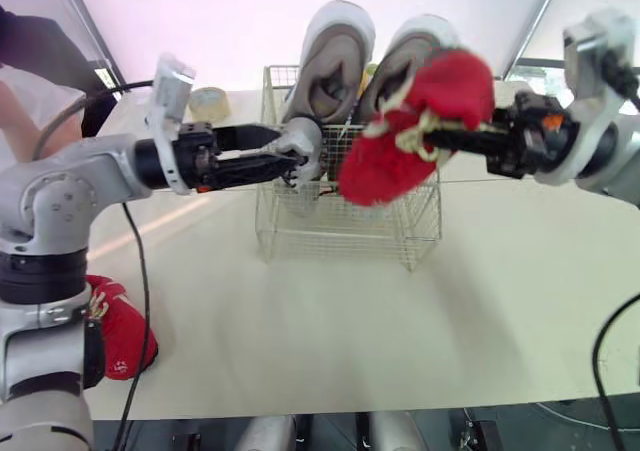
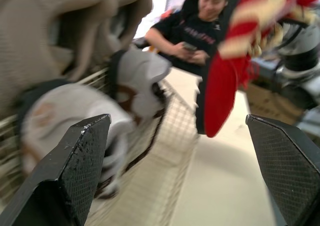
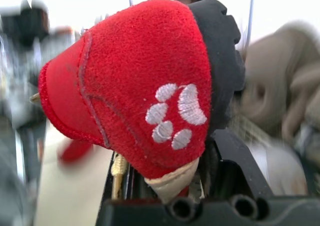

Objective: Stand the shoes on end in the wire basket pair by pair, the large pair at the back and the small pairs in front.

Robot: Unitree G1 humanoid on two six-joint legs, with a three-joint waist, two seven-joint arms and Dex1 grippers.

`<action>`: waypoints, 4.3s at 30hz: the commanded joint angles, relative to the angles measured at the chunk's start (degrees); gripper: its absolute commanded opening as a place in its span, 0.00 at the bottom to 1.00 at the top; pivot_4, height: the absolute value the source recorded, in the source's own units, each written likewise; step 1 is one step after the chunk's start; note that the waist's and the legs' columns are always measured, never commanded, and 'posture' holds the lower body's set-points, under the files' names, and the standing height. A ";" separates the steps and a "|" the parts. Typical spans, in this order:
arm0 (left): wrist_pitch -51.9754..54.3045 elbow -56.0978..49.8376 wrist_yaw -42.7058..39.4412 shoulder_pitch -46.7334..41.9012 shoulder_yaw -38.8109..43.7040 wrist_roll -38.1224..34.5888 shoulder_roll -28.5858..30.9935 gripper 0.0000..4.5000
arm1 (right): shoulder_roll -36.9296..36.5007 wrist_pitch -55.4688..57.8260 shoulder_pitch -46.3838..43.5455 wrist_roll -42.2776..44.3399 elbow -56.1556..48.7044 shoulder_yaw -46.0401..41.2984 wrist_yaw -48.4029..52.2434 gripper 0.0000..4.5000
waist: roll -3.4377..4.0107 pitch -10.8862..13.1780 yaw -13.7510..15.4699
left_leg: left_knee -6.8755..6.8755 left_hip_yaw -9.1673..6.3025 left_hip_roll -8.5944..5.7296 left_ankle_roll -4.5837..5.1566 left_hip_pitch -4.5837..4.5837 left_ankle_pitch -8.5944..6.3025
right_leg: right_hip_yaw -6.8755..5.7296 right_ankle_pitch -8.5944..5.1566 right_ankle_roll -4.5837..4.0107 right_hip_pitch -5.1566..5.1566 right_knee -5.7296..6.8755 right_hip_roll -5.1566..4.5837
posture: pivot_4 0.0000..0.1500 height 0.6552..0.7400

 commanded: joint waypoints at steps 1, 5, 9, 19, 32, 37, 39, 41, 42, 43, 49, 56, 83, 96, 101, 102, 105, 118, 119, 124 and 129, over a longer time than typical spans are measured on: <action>-1.78 -0.36 -0.97 0.18 1.95 0.97 0.84 0.99 | -1.14 -9.49 0.12 -13.61 1.85 4.57 9.70 0.13 | 0.00 0.00 0.05 | 0.01 0.00 0.00 -0.02 0.00 -0.01 | 0.00 -0.01 -0.02 0.01 0.00 -0.01 | 1.00 1.00; -1.25 -1.47 -0.32 0.97 2.76 0.72 0.63 0.99 | 0.41 -15.69 -0.08 -22.34 4.75 7.40 14.64 0.13 | 0.01 0.01 0.12 | 0.01 0.00 0.00 -0.03 -0.03 -0.02 | 0.00 -0.01 -0.01 -0.01 -0.01 -0.02 | 1.00 1.00; -0.99 -2.97 0.61 1.86 2.96 0.20 0.14 0.99 | 2.39 -20.74 -0.47 -28.94 6.85 9.28 17.70 0.13 | 0.00 0.02 0.17 | -0.02 0.00 0.00 -0.03 -0.06 -0.02 | 0.00 0.01 0.02 -0.06 -0.01 -0.01 | 1.00 1.00; -1.12 -4.45 1.89 2.44 2.90 -0.11 -1.28 0.99 | 9.12 -23.78 0.32 -35.96 10.62 10.95 20.24 0.13 | -0.01 0.02 0.19 | 0.03 0.00 0.00 -0.05 -0.04 0.00 | 0.00 0.01 0.02 -0.03 0.03 0.00 | 1.00 1.00; -1.00 -5.48 2.37 2.58 2.56 -0.25 -2.05 1.00 | 9.44 -20.43 7.34 -37.41 6.24 6.84 17.28 0.80 | -0.01 0.01 0.26 | 0.09 0.00 0.00 -0.06 0.01 0.00 | 0.00 0.02 0.02 0.03 0.08 0.01 | 1.00 1.00; -0.78 -5.84 2.37 3.01 2.72 -0.18 -1.74 1.00 | 6.57 -18.00 9.45 -36.47 1.38 2.13 15.88 1.00 | -0.01 0.02 0.26 | 0.13 0.00 0.00 -0.08 0.01 0.02 | 0.00 0.02 0.01 0.03 0.10 0.01 | 1.00 1.00; -0.63 -6.18 2.46 3.48 3.01 -0.17 -1.37 1.00 | 4.49 -17.12 10.23 -36.16 -0.36 -0.42 15.22 1.00 | -0.01 0.02 0.38 | 0.12 0.00 0.00 -0.08 0.00 0.01 | 0.00 0.02 0.01 0.02 0.10 0.01 | 1.00 1.00; -0.05 -6.68 2.98 4.13 3.74 -0.59 -0.86 1.00 | 2.41 -16.31 11.09 -35.97 -1.37 -2.80 14.92 1.00 | -0.01 0.02 0.38 | 0.11 0.00 0.00 -0.08 0.00 0.01 | 0.00 0.02 0.01 0.02 0.09 0.00 | 1.00 1.00; 0.32 -7.13 3.34 4.63 4.28 -0.85 -0.43 1.00 | 1.28 -15.74 11.68 -35.68 -1.99 -4.40 14.93 1.00 | -0.02 0.02 0.38 | 0.11 0.00 0.00 -0.08 0.00 0.01 | 0.00 0.02 0.01 0.02 0.09 0.00 | 1.00 1.00; 0.87 -7.79 3.80 5.37 5.07 -1.24 0.29 1.00 | -0.27 -15.41 12.49 -35.61 -2.63 -6.12 15.27 1.00 | -0.02 0.02 0.38 | 0.10 -0.01 0.00 -0.07 0.00 0.01 | 0.00 0.02 0.01 0.02 0.08 0.00 | 1.00 1.00; 5.20 -11.16 7.40 10.23 11.75 -4.26 5.97 1.00 | -5.52 -17.08 10.28 -34.47 -1.91 -9.71 18.09 1.00 | 0.01 0.03 -0.05 | 0.05 0.00 0.01 -0.07 0.00 -0.01 | 0.00 -0.02 -0.06 0.00 0.08 0.00 | 1.00 1.00; 12.50 -15.62 13.85 21.06 24.07 -6.44 14.37 1.00 | 2.24 -16.80 -10.48 -28.28 6.08 -1.72 26.13 1.00 | 0.13 0.11 -0.46 | -0.06 0.14 0.08 -0.07 0.08 -0.01 | 0.01 -0.11 -0.21 -0.05 0.08 -0.07 | 1.00 1.00; 34.76 -17.32 41.76 47.84 54.18 8.02 0.94 1.00 | 19.65 -28.88 -13.02 -33.47 10.39 11.37 38.91 1.00 | -0.11 0.01 1.53 | -0.12 0.26 0.11 -0.01 0.65 -0.11 | 0.11 -0.11 -0.25 0.22 0.07 -0.03 | 1.00 1.00; 20.31 -0.51 40.84 46.18 37.64 19.79 -1.52 1.00 | 13.39 -20.86 -8.41 -31.90 0.74 6.91 33.15 1.00 | -0.11 0.01 1.49 | -0.39 0.39 0.14 0.00 0.65 -0.12 | 0.25 -0.11 -0.24 0.11 0.01 -0.06 | 1.00 1.00; 15.69 5.36 39.59 43.66 31.55 21.97 -2.32 0.59 | 12.11 -19.03 -8.01 -31.32 -1.15 6.04 31.42 1.00 | 0.11 -0.11 1.69 | -0.38 0.42 0.14 0.01 0.70 -0.13 | 0.27 -0.12 -0.25 0.16 -0.01 -0.07 | 1.00 1.00; 14.66 6.14 39.24 43.52 30.85 22.12 -2.73 0.48 | 11.81 -18.89 -7.90 -31.35 -1.37 5.91 31.21 1.00 | 0.21 -0.17 1.69 | -0.39 0.42 0.14 0.01 0.74 -0.13 | 0.27 -0.12 -0.26 0.19 -0.01 -0.08 | 1.00 1.00; 13.34 6.84 38.43 41.95 29.71 21.71 -3.11 0.20 | 11.10 -18.38 -7.83 -31.17 -1.86 5.66 30.60 1.00 | 0.56 -0.36 1.65 | -0.47 0.47 0.22 0.01 0.83 -0.13 | 0.27 -0.16 -0.31 0.25 0.01 -0.09 | 1.00 1.00; 0.03 -12.65 36.14 13.89 29.46 8.38 -8.57 0.00 | 9.93 -18.97 -8.50 -32.31 -1.29 6.10 29.59 1.00 | -0.46 -0.17 1.38 | 0.00 1.32 1.07 -0.07 0.14 -0.06 | -0.30 0.29 -0.08 0.10 -0.33 -0.08 | 1.00 1.00; -0.12 -13.14 36.33 12.28 28.79 7.54 -9.03 0.00 | 9.90 -19.01 -8.54 -32.38 -1.21 6.08 29.50 1.00 | -0.45 -0.17 1.24 | -0.05 1.37 1.08 0.00 0.12 -0.11 | -0.26 0.42 0.13 0.12 -0.54 -0.08 | 1.00 1.00; -7.83 -18.52 33.74 5.22 16.77 9.48 -12.65 0.00 | 8.78 -18.22 -7.67 -32.58 -2.11 5.03 28.11 1.00 | -0.49 -0.14 1.52 | -0.11 1.49 1.09 -0.13 -0.14 -0.03 | -0.22 0.44 0.18 0.12 -0.68 -0.09 | 1.00 1.00; -19.71 -19.76 32.52 6.12 6.03 19.55 -14.92 0.00 | 6.83 -16.35 -5.84 -31.63 -4.12 3.26 25.97 1.00 | -0.49 -0.13 1.62 | -0.05 1.50 1.08 0.07 -0.13 -0.15 | -0.20 0.44 0.17 0.23 -0.74 -0.09 | 1.00 1.00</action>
